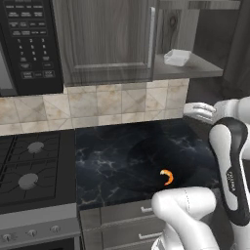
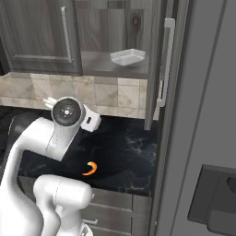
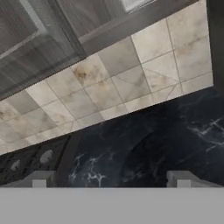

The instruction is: Retrieve the tupperware from the cabinet, then place the raw meat into the tupperware to avoid contamination.

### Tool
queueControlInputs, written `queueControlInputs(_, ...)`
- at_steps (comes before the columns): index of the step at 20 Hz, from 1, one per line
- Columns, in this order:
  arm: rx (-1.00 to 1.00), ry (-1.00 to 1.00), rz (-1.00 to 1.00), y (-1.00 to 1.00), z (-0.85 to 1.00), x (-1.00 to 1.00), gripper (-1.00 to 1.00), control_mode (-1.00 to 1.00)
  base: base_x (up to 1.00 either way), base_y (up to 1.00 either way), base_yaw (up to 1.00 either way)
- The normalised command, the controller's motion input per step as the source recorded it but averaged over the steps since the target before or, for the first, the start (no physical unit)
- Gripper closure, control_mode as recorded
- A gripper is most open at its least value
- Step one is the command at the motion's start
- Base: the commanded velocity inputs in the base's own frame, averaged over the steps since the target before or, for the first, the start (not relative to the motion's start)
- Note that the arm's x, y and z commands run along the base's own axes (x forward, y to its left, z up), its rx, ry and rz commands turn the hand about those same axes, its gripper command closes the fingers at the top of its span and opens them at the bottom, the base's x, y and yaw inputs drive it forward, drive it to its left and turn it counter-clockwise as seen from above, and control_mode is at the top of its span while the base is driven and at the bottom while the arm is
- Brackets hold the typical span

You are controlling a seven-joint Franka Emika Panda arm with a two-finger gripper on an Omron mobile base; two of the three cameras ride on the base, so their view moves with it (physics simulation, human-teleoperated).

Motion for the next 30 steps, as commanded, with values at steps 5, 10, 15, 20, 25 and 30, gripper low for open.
queueControlInputs(5,0.24,-0.49,0.13,0.23,0.0,0.0,-1.0,-1.0,0.0,0.0,0.0)
queueControlInputs(10,0.1,-0.48,0.08,0.14,0.18,0.0,-1.0,-1.0,0.0,0.0,0.0)
queueControlInputs(15,0.03,-0.35,0.01,0.16,0.61,0.0,-1.0,-1.0,0.0,0.0,0.0)
queueControlInputs(20,-0.01,-0.25,-0.02,0.28,0.58,0.0,-1.0,-1.0,0.0,0.0,0.0)
queueControlInputs(25,-0.03,-0.15,-0.1,0.42,0.47,0.12,-1.0,-1.0,0.0,0.0,0.0)
queueControlInputs(30,-0.04,-0.05,-0.1,0.49,0.39,0.35,-1.0,-1.0,0.0,0.0,0.0)
